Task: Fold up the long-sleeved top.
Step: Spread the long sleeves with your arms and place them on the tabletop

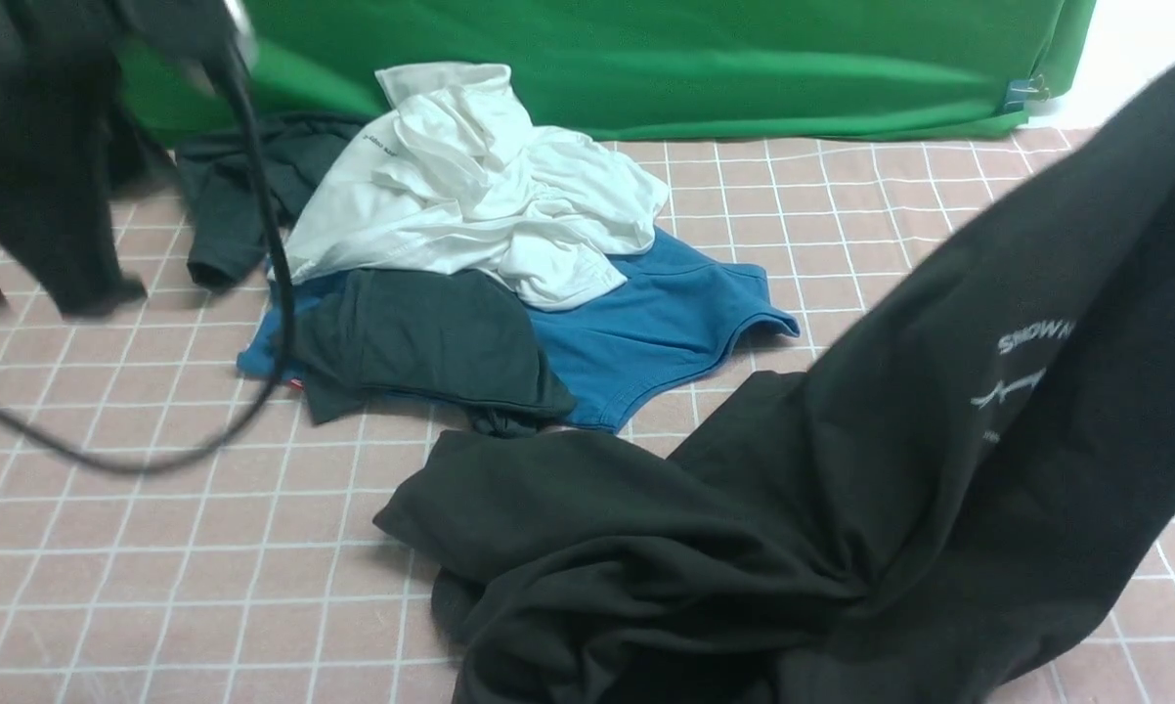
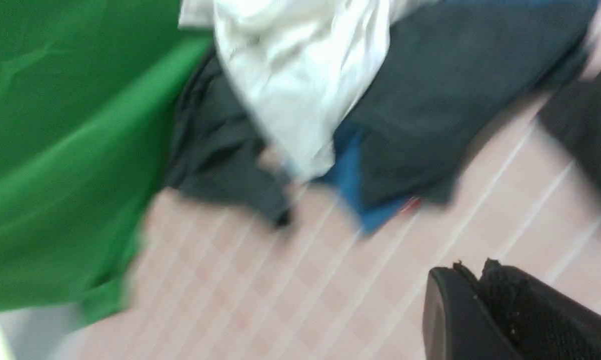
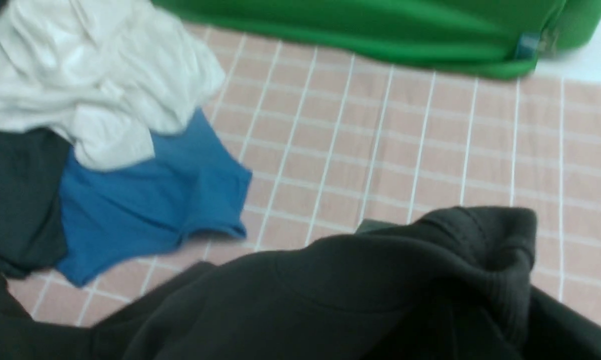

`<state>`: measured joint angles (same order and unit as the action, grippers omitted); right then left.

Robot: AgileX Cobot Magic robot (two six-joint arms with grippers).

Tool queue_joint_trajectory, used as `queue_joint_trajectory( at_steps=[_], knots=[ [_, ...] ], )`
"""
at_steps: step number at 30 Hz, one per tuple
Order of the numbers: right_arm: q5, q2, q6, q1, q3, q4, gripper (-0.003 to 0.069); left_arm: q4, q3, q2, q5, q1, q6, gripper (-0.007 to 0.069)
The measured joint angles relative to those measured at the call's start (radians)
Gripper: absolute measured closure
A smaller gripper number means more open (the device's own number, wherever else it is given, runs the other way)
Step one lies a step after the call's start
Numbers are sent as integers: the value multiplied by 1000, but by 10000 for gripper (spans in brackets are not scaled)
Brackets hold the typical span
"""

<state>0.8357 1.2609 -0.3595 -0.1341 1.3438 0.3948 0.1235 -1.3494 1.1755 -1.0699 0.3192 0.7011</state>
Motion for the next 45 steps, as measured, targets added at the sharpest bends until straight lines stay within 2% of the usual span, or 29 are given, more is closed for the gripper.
queue_joint_trajectory(
  at_steps=[2, 3, 4, 6, 8, 12, 16, 19, 21, 22, 24, 27, 31, 35, 36, 39, 42, 43, 44, 45],
  knots=[
    [6, 0, -2, 0, 7, 3, 559, -161, 4, -1, -36, -12, -2, 608],
    [8, 0, -3, 0, 7, 3, 559, -180, 11, -1, -44, -12, -2, 608],
    [14, 0, -5, 0, 7, 3, 559, -312, 49, -2, -61, -12, -2, 608],
    [21, 0, -13, 0, -7, 2, 559, -470, 186, -2, -62, 9, 27, 608],
    [21, 0, -18, 0, -17, 2, 559, -522, 257, 0, -43, 27, 36, 608],
    [20, 0, -29, 0, -49, -1, 559, -615, 540, 4, 142, 63, 87, 578],
    [12, 1, -37, 0, -61, -2, 559, -643, 664, 4, 276, 64, 119, 468],
    [5, 9, -39, 0, -62, 0, 559, -725, 719, 9, 384, 64, 133, 261],
    [4, 16, -39, 0, -62, 0, 559, -745, 728, 25, 412, 64, 133, 161],
    [4, 16, -39, 0, -62, 0, 559, -746, 729, 30, 417, 64, 133, 151],
    [1, 21, -40, 0, -62, 0, 559, -762, 733, 68, 446, 64, 133, 49],
    [-1, 21, -40, 0, -62, 0, 559, -781, 733, 137, 480, 64, 133, -1],
    [-1, 21, -40, 0, -62, 0, 559, -794, 733, 207, 484, 64, 132, 18],
    [-1, 21, -40, 0, -62, 0, 559, -885, 733, 306, 502, 64, 141, 128],
    [-1, 21, -40, 0, -62, 0, 559, -890, 733, 309, 502, 64, 142, 134],
    [-1, 21, -40, 0, -62, 0, 559, -966, 733, 354, 536, 64, 214, 238],
    [-1, 21, -42, 0, -62, 0, 559, -983, 733, 359, 543, 64, 266, 369],
    [-1, 21, -42, 0, -62, 0, 559, -983, 733, 359, 543, 64, 268, 369],
    [-1, 21, -43, 0, -62, 0, 559, -977, 730, 358, 533, 64, 278, 472],
    [-1, 21, -44, 0, -62, 0, 559, -964, 726, 357, 524, 64, 282, 519]
  ],
)
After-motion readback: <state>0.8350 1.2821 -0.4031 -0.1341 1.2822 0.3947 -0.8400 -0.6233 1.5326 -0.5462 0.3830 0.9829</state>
